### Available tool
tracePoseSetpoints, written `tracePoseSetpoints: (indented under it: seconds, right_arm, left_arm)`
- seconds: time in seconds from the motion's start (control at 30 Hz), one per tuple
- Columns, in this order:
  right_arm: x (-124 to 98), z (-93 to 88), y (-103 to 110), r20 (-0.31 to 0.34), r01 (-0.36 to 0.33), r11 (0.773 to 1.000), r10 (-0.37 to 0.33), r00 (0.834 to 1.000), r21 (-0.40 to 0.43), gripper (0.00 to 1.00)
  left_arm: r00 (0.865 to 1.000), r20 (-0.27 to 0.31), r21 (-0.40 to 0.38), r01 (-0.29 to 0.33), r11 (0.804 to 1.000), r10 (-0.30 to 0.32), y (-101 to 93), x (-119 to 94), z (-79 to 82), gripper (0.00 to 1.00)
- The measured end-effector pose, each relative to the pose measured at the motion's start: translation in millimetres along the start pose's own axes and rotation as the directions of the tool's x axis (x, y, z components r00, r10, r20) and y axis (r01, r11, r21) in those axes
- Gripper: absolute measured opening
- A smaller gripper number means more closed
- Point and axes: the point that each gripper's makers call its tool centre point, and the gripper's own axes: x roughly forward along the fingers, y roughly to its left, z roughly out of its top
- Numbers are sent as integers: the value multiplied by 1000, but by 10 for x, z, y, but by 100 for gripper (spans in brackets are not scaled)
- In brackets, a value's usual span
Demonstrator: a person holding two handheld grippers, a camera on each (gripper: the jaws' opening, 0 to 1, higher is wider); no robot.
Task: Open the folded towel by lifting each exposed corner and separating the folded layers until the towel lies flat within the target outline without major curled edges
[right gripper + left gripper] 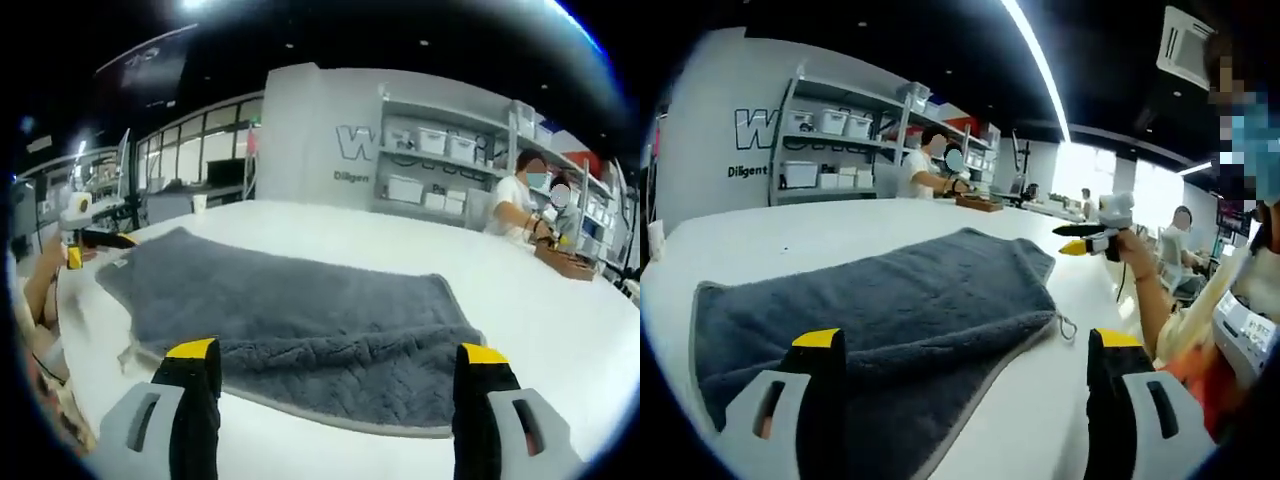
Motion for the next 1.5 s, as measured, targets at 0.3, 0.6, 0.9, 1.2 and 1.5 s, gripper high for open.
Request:
tracePoseSetpoints:
  seconds: [0.3,0.6,0.9,1.2,1.5]
  right_arm:
    - [34,-168,-462,-13,101,991,-101,995,92,73]
    - [45,-332,-902,-56,253,957,-247,967,139,40]
    - [152,-685,-1027,-199,302,948,-278,940,102,34]
    - [198,-815,-1109,-246,315,945,-286,926,85,10]
    - [173,-829,-1140,-240,296,950,-266,934,100,0]
  left_arm:
    - [996,34,-38,-84,996,86,199,-263,-14,98]
    - [993,56,-41,-103,994,106,204,-385,-4,97]
    - [989,63,-49,-130,990,133,252,-508,-39,95]
    - [986,67,-69,-147,987,152,301,-567,-76,94]
    - [985,70,-77,-149,986,155,295,-577,-89,93]
